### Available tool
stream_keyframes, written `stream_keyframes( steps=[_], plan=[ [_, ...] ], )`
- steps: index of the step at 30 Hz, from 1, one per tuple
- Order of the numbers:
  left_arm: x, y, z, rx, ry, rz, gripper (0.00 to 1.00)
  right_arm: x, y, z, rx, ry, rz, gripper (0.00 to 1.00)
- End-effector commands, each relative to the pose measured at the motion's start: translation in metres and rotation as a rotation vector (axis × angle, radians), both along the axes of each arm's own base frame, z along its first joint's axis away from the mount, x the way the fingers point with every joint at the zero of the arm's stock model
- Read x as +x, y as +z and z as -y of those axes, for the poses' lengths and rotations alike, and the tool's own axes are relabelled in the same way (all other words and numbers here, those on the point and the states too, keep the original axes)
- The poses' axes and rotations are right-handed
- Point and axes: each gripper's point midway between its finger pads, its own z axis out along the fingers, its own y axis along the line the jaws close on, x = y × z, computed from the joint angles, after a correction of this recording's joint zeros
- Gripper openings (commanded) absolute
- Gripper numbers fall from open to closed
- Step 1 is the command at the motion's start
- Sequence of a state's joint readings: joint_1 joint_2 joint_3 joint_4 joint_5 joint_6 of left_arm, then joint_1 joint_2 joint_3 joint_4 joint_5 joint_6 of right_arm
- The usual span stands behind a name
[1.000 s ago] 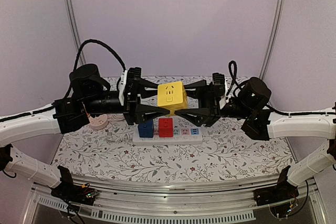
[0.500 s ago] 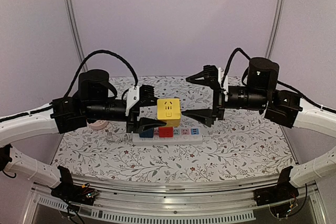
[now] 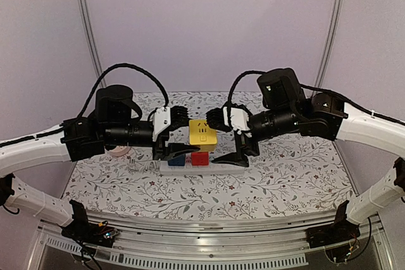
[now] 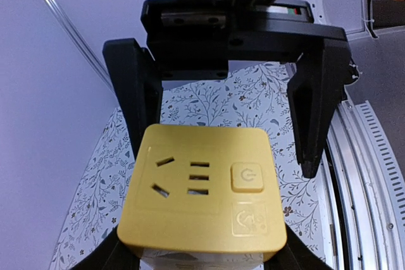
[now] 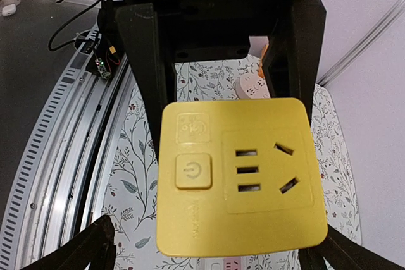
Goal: Insert the plug
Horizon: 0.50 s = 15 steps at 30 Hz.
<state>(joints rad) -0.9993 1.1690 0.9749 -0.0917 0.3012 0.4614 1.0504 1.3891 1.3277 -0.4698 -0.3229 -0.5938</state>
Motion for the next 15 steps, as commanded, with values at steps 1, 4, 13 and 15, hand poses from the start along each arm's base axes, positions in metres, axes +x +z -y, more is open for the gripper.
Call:
stream_keyframes(
  steps=[1, 4, 13, 15],
  plan=[
    [-0.004, 0.015, 0.005, -0.035, -0.015, 0.03, 0.0, 0.004, 0.01, -0.007, 0.017, -0.017, 0.029, 0.98],
    [-0.005, 0.014, 0.005, -0.036, -0.019, 0.026, 0.0, 0.008, 0.017, -0.013, 0.046, -0.028, 0.031, 0.93],
    [-0.007, 0.01, 0.007, -0.03, -0.026, 0.022, 0.0, 0.017, 0.022, -0.027, 0.065, -0.041, 0.02, 0.61],
    [-0.007, 0.009, 0.008, -0.028, -0.027, 0.02, 0.0, 0.015, 0.022, -0.03, 0.069, -0.027, 0.006, 0.55]
  ],
)
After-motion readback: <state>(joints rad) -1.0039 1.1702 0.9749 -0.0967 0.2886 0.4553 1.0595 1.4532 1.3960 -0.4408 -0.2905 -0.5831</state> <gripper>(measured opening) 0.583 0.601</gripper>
